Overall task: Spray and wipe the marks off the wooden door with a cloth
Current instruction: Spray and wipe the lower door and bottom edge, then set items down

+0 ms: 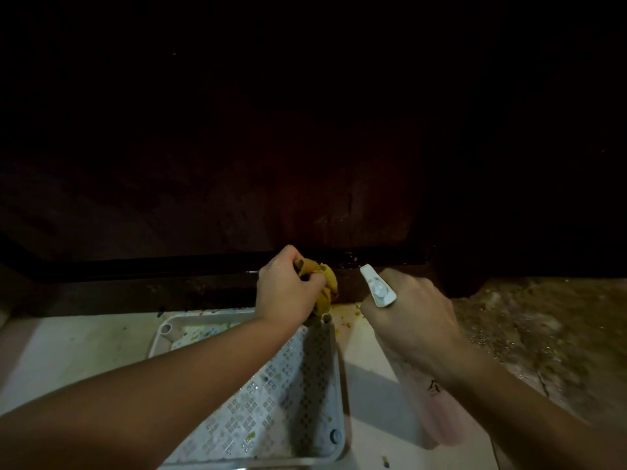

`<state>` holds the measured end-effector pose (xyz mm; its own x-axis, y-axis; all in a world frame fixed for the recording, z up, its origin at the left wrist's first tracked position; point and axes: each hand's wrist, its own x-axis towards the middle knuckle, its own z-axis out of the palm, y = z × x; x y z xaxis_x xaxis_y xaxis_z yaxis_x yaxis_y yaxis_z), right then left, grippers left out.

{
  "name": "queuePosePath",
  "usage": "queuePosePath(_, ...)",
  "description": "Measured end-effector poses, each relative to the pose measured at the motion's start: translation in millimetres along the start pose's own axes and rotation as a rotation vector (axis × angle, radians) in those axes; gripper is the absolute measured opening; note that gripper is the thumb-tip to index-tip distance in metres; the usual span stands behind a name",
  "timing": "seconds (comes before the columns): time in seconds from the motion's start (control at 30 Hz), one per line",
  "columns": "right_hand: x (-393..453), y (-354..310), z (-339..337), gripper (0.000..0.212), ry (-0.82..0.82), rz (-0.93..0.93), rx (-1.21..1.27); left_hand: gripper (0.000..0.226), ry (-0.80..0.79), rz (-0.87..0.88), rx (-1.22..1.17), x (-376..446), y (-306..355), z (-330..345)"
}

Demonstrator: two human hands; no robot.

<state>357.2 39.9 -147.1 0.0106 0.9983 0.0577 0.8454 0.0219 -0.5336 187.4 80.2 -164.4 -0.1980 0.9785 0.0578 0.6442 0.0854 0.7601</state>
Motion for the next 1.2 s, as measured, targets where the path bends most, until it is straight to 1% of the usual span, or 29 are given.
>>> queuePosePath(0.07,2.0,-1.8,-1.1,0.022,-0.063,-0.03,0.018,0.017,-0.004,-0.004,-0.021,-1.7,1.5,-2.6)
queuePosePath(0.13,4.0,-3.7,-1.9,0.024,-0.116,-0.047,0.081,0.016,-0.009,0.001,-0.026,-2.9,2.1,-5.5)
queuePosePath(0.17,4.4,-5.0,-2.0,0.025,-0.117,-0.049,0.111,0.016,-0.008,0.007,-0.022,-3.0,2.3,-7.2)
queuePosePath(0.3,1.5,-8.9,-2.6,0.029,-0.007,0.008,0.084,0.016,-0.013,0.027,-0.037,-0.9,3.1,-16.5)
queuePosePath(0.37,0.4,-10.3,-3.8,0.029,0.019,0.056,0.111,0.015,-0.015,0.019,-0.042,1.1,3.9,-21.9)
queuePosePath(0.43,1.8,-11.3,-6.8,0.029,0.004,0.099,0.202,0.013,-0.012,0.013,-0.054,3.4,4.5,-27.1)
queuePosePath(0.5,3.4,-13.0,-11.2,0.028,-0.056,0.129,0.347,0.013,-0.006,0.015,-0.073,5.2,5.8,-31.7)
queuePosePath(0.6,2.7,-19.6,-14.5,0.019,-0.157,0.156,0.513,0.012,0.001,0.023,-0.101,6.5,9.3,-37.4)
queuePosePath(0.67,2.1,-25.3,-14.1,0.017,-0.124,0.127,0.547,0.012,0.011,0.033,-0.111,6.9,12.2,-40.4)
queuePosePath(0.73,1.6,-32.3,-13.7,0.025,-0.018,0.065,0.514,0.013,0.024,0.043,-0.114,6.9,15.2,-43.5)
queuePosePath(0.8,1.8,-38.6,-14.9,0.026,0.082,0.029,0.441,0.013,0.044,0.05,-0.106,6.6,17.7,-46.4)
queuePosePath(0.87,2.4,-42.1,-16.3,0.027,0.146,0.013,0.398,0.014,0.055,0.055,-0.107,6.0,19.0,-49.0)
queuePosePath(1.0,1.3,-44.1,-15.8,0.031,0.136,-0.04,0.385,0.014,0.07,0.073,-0.124,4.9,21.2,-54.1)
queuePosePath(1.07,-0.3,-47.9,-14.7,0.026,0.082,-0.089,0.369,0.015,0.093,0.109,-0.117,4.2,22.5,-56.6)
queuePosePath(1.13,-0.4,-52.2,-13.9,0.023,0.029,-0.1,0.379,0.015,0.108,0.144,-0.105,3.7,23.6,-58.4)
queuePosePath(1.2,1.1,-53.9,-13.9,0.023,0.059,-0.104,0.376,0.016,0.122,0.166,-0.099,3.5,24.7,-59.9)
